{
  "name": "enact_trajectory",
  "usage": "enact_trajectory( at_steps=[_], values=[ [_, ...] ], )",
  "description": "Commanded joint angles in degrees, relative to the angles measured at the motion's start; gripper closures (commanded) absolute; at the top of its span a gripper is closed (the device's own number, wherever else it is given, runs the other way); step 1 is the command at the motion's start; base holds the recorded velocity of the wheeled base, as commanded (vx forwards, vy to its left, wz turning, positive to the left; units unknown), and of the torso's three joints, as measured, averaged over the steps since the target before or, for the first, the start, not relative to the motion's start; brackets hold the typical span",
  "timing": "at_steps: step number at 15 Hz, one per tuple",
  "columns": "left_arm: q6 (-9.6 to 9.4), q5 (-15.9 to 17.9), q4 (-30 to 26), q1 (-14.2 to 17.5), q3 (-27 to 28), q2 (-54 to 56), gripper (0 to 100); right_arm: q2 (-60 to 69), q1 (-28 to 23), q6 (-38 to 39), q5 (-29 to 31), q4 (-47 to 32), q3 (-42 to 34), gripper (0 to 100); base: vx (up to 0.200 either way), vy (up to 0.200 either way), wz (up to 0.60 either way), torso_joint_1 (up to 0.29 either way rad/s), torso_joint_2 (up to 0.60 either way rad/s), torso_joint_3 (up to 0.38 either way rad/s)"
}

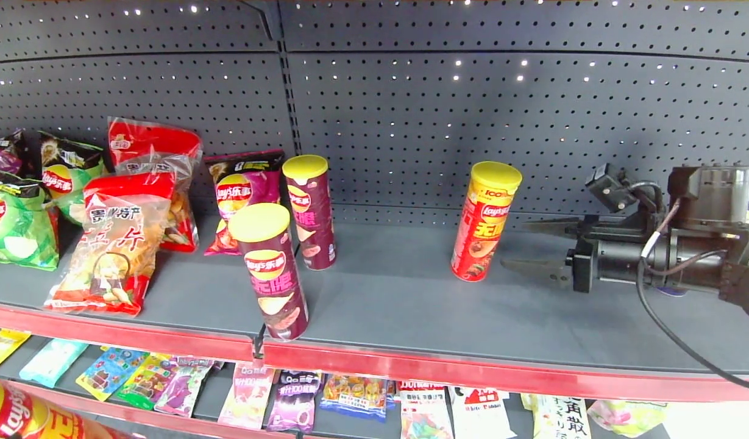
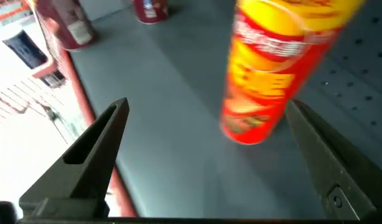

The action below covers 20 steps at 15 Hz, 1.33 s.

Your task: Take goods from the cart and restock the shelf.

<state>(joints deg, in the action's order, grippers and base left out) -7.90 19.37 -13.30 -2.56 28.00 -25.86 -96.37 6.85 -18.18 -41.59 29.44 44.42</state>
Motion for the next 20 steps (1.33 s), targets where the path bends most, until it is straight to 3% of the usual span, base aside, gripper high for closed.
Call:
enact_trajectory(
  at_steps=[1, 20],
  values=[
    [-0.1, 0.1, 0.0, 0.0, 0.0, -0.7, 100, -4.9, -3.0, -1.7, -2.6, 0.0, 2.9, 0, 0.0, 0.0, 0.0, 0.0, 0.0, 0.0],
    [-1.07, -0.1, -0.1, 0.0, -0.1, -0.9, 100, -18.5, -3.2, -2.5, -11.8, 0.0, 17.2, 0, 0.0, 0.0, 0.0, 0.0, 0.0, 0.0]
  ],
)
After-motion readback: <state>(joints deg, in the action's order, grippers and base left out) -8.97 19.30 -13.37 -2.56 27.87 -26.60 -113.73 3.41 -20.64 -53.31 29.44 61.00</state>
